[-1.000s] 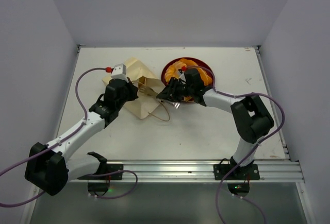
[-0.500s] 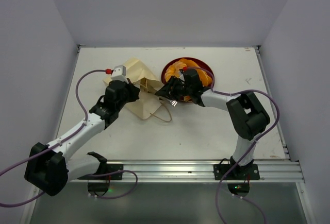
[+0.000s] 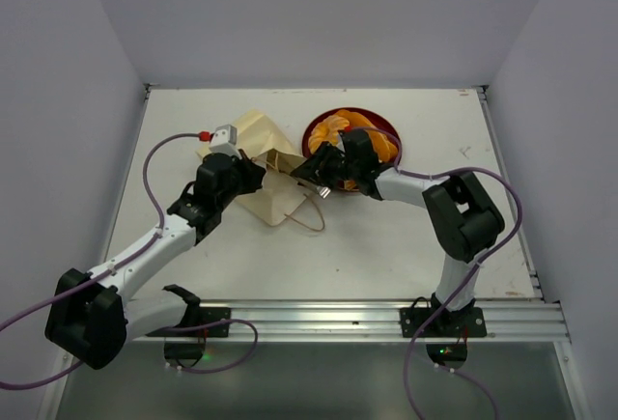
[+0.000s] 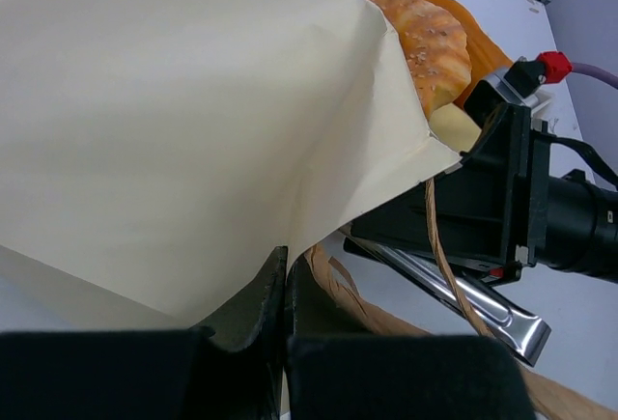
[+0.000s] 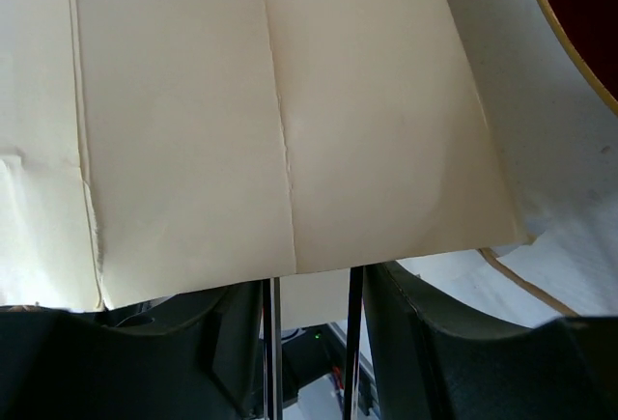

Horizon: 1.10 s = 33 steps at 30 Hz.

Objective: Take the fake bread out of the paper bag

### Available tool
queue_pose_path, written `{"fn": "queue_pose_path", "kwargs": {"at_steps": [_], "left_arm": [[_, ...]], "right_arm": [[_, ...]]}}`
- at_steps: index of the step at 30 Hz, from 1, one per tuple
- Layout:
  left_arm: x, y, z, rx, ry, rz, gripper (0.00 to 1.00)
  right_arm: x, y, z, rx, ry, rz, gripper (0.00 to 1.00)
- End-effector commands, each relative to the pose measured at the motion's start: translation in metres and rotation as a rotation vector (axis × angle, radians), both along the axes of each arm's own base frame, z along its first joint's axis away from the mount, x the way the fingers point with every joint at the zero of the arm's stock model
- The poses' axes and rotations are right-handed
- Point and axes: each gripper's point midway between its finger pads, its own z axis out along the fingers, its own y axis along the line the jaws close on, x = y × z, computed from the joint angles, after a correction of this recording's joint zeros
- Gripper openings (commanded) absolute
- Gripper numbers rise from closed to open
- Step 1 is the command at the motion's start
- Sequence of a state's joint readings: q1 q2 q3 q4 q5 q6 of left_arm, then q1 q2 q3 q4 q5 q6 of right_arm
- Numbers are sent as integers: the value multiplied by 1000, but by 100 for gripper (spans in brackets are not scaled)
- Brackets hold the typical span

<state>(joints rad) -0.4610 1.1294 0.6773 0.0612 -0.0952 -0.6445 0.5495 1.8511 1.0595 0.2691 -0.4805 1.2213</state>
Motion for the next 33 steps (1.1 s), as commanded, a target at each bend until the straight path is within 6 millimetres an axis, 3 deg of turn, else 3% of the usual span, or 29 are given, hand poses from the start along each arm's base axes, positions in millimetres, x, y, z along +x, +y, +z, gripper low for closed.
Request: {"fn": "queue_pose_path", "kwargs": {"at_steps": [1,10,18,27,33], "left_arm": [[2,-8,15,-61,-42,-24,0],[-3,-15,18,-91,-39,-67,0],[-12,-20,20,-110,-41,-107,0],[-4,2,14,-12,-52,-19,0],[14,18,10,86,-62,40,0]], "right_arm": [[17,8,11,37,-45,-43,47],[26,12,2,25,-34,-62,44],[30,18,1,53,-39,-61,24],[19,12,21,92,-79,-9,2],[0,-7,34,96,-101,80,0]]}}
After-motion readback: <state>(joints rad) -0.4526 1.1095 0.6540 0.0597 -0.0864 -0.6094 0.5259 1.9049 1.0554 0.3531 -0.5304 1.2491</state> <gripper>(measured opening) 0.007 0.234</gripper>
